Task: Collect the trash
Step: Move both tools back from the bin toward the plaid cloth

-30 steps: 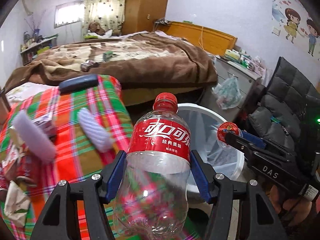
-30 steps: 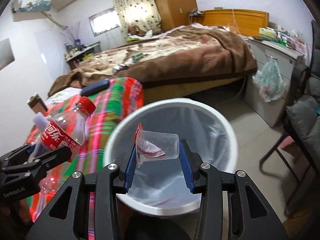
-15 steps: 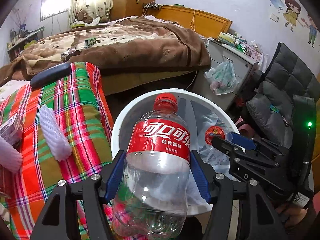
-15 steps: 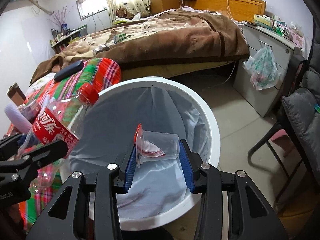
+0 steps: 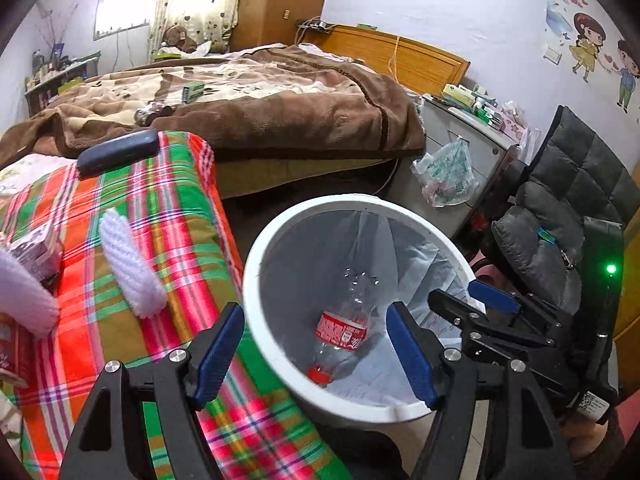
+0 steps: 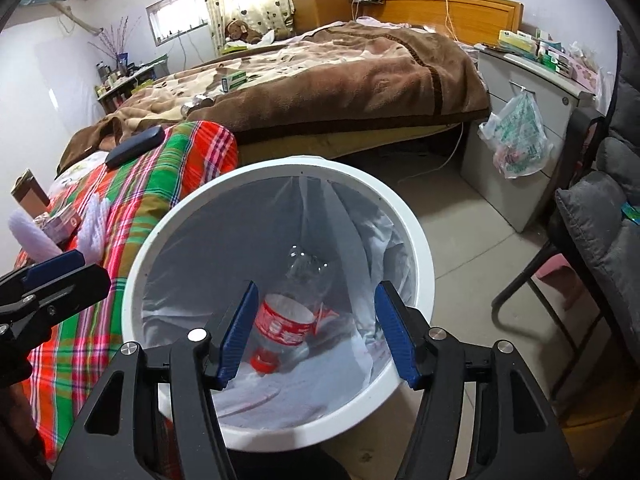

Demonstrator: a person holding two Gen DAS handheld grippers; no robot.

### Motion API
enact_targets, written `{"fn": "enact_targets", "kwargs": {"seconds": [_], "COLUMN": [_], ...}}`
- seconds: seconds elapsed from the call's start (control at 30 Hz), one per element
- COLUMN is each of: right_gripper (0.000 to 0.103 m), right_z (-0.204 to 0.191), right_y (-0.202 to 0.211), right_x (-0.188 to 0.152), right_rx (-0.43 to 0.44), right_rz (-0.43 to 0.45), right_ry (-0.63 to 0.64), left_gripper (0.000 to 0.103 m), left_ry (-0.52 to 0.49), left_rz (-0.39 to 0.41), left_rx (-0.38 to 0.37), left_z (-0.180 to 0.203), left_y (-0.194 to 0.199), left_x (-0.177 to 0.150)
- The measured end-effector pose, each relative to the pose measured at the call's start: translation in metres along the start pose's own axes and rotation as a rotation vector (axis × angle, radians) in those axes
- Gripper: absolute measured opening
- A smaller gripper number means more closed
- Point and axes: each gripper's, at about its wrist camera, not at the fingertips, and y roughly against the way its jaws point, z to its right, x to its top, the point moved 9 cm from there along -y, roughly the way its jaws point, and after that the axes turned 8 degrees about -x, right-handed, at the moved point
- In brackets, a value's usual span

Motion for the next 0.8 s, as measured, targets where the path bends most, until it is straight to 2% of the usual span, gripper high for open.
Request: {"fn": "enact_targets", "kwargs": {"seconds": [0.33, 0.8], "right_gripper": [0.062, 0.062], "right_z": [-0.022, -0.086], "right_y": [0.025, 0.050], "right_x": [0.002, -0.001], "right_rx": [0.038, 0.125], "right_rz": [0.068, 0.123], "right_ry": [-0.013, 0.064], "left_gripper": [0.073, 0.073], "left_ry": [0.023, 0.073], "left_rz": [0.070, 0.172], "left_rx": [0.052, 0.165], "left_z": [-0.019, -0.066], "left_y": [0.050, 0.126], "left_x": [-0.012, -0.033]}}
